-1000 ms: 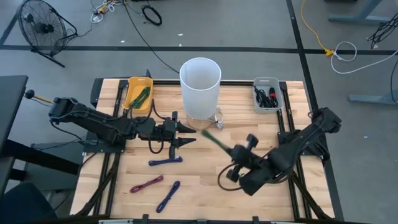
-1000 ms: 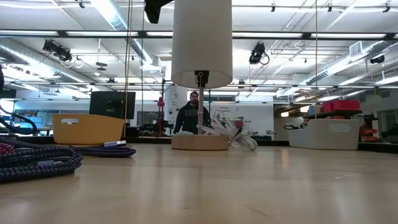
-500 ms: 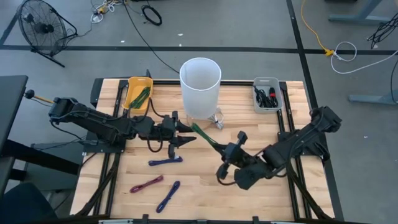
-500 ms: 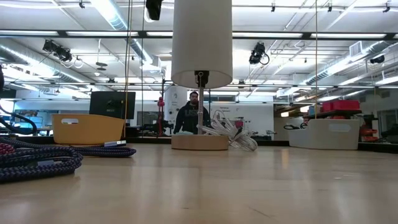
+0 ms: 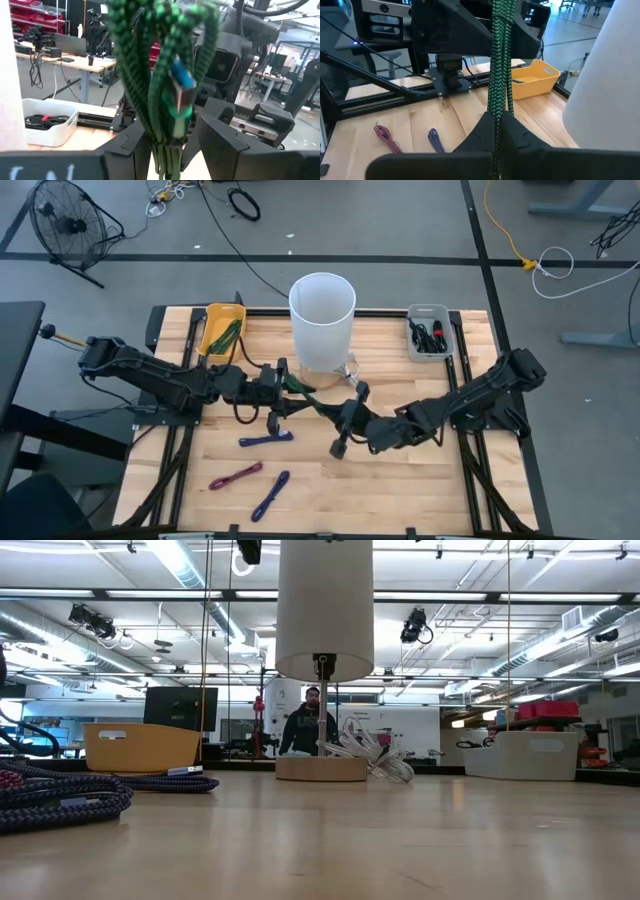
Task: Pick & Place USB Port
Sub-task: Put the green USB cable into the yellow bin
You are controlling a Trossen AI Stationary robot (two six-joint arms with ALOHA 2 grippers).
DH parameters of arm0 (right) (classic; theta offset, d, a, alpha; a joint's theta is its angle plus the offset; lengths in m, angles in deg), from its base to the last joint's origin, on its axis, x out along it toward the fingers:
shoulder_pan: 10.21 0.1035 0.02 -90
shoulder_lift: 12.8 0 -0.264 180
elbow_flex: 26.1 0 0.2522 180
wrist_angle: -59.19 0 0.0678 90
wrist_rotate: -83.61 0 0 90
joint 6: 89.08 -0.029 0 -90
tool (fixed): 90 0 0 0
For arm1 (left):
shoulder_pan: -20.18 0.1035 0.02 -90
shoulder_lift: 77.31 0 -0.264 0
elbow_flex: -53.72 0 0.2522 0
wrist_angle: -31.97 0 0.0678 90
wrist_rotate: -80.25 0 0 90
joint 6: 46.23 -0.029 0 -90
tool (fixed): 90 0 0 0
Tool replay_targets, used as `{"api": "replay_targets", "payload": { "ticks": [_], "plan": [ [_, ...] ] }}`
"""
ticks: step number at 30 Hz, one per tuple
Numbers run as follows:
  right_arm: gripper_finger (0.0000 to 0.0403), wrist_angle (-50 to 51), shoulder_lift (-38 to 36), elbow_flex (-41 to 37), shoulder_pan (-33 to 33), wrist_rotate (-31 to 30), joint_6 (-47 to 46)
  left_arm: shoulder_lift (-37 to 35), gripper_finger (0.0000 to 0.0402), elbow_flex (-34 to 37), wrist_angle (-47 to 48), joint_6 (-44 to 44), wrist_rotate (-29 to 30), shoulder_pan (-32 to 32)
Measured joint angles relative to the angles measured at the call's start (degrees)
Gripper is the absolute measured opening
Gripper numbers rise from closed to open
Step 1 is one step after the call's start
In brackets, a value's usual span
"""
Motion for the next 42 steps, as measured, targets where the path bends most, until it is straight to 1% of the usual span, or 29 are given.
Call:
{"api": "replay_targets", "payload": {
  "ticks": [3,5,7,10,11,14,16,20,23,25,30,33,36,37,42],
  "plan": [
    [0.0001,-1.62,0.0,-0.34,-0.54,1.72,0.35,0.0,0.015,0.0,0.06,0.02,-0.01,0.02],
    [0.0001,-2.18,0.0,-0.34,-0.52,1.83,0.92,0.0,0.0134,0.0,0.03,-0.01,-0.03,0.02],
    [0.0001,-2.55,0.0,-0.34,-0.5,1.76,1.69,0.0,0.0106,0.0,0.07,-0.02,-0.03,0.02],
    [0.0001,-2.3,-0.2,-0.34,-0.52,3.59,1.73,0.0,0.0036,0.0,-0.01,-0.5,-0.42,-0.04],
    [0.0,-2.0,-0.2,-0.34,-0.54,3.82,1.73,0.0,0.0023,0.0,0.03,-0.47,-0.36,-0.04],
    [0.0016,-1.39,-0.2,-0.34,-0.54,3.78,2.23,0.0,0.002,0.0,0.33,-0.52,-0.38,-0.02],
    [0.0036,-1.43,-0.2,-0.34,-0.54,3.93,2.8,0.0,0.002,0.0,0.33,-0.58,-0.42,-0.04],
    [0.0083,-1.55,-0.26,-0.34,-0.55,6.08,2.75,0.0,0.002,0.0,0.34,-1.35,-0.38,-0.04],
    [0.0115,-0.12,-0.9,-0.34,-0.97,6.31,2.23,0.0,0.002,0.0,0.34,-1.47,0.03,-0.02],
    [0.0133,0.27,-1.55,-0.34,-1.11,6.36,3.73,0.0,0.002,0.0,0.49,-1.49,0.28,0.0],
    [0.0158,0.41,-3.17,-0.39,-1.09,5.3,8.14,0.0,0.002,0.1,1.28,-1.52,0.26,0.0],
    [0.0163,-0.15,-5.64,-2.69,-1.83,5.2,8.15,0.0,0.002,0.2,1.41,-1.55,0.22,0.0],
    [0.0164,-4.88,-9.17,-8.33,-3.02,5.47,7.64,0.0,0.0019,0.2,1.48,-1.55,0.17,-0.02],
    [0.0164,-8.37,-10.47,-10.79,-3.53,6.49,7.61,0.0,0.0019,0.2,1.66,-1.56,0.14,-0.04],
    [0.0164,-28.75,-15.99,-23.66,-5.66,15.79,9.31,0.0,0.0019,0.2,2.38,-2.14,0.02,-0.04]
  ]
}}
